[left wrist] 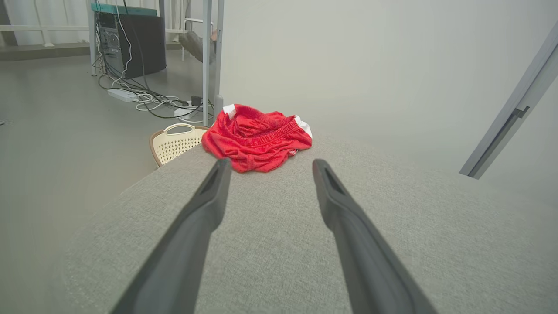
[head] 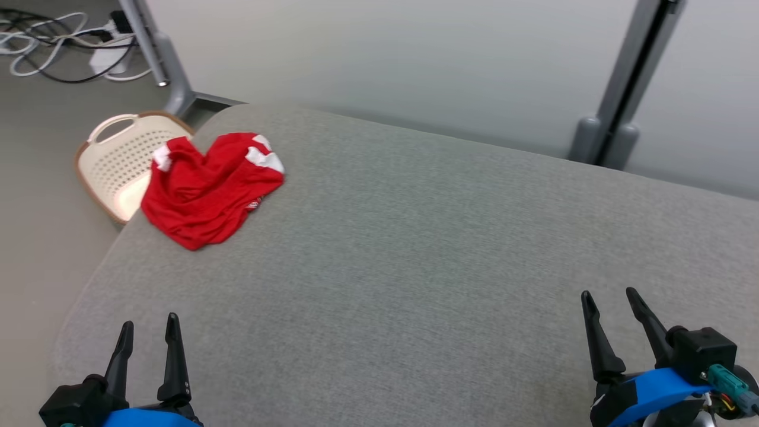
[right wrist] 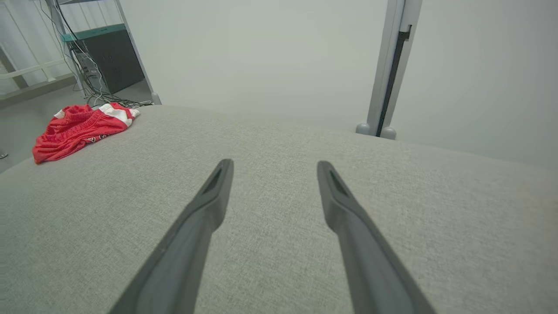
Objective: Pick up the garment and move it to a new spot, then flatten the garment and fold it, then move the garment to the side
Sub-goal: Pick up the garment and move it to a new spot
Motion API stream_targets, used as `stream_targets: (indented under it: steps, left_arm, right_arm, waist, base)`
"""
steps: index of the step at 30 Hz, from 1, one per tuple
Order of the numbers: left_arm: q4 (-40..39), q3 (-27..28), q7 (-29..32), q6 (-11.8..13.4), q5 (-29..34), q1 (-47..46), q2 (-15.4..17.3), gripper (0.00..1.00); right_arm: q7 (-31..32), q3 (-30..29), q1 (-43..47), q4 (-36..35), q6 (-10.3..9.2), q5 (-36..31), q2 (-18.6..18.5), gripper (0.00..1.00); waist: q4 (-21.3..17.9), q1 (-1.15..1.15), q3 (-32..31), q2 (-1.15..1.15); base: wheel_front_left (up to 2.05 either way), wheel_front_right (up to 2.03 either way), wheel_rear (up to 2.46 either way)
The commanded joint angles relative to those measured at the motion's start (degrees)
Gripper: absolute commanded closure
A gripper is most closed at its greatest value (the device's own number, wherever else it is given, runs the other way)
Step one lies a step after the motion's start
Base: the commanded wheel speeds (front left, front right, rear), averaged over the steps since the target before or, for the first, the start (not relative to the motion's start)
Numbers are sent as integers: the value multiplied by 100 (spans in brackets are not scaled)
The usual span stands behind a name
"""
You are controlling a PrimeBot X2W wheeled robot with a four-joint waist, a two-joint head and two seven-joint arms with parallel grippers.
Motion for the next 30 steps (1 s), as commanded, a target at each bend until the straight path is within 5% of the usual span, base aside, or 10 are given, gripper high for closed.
stream_targets:
  steps: [1, 10, 20, 30]
  left_arm:
    - [-38, 7, -10, 17, 1, 66, 24, 0]
    - [-142, 43, 9, 77, -56, 174, 69, 0]
    - [-277, 76, 108, 123, -166, 143, 110, 0]
    - [-729, 137, 1040, -123, -578, -844, 454, 0]
  right_arm:
    - [-12, 4, 100, 3, 3, 25, 2, 0]
    - [-41, 218, 44, 32, 2, 45, 1, 0]
    - [-58, 208, 82, 90, 3, 73, 1, 0]
    - [38, 182, -63, -129, 3, -2, 1, 0]
  waist:
    - [260, 0, -54, 0]
    - [592, 0, -46, 0]
    - [515, 0, -31, 0]
    - [447, 0, 353, 0]
  base:
    - [0, 0, 0]
    - [0, 0, 0]
    - [0, 0, 0]
    - [0, 0, 0]
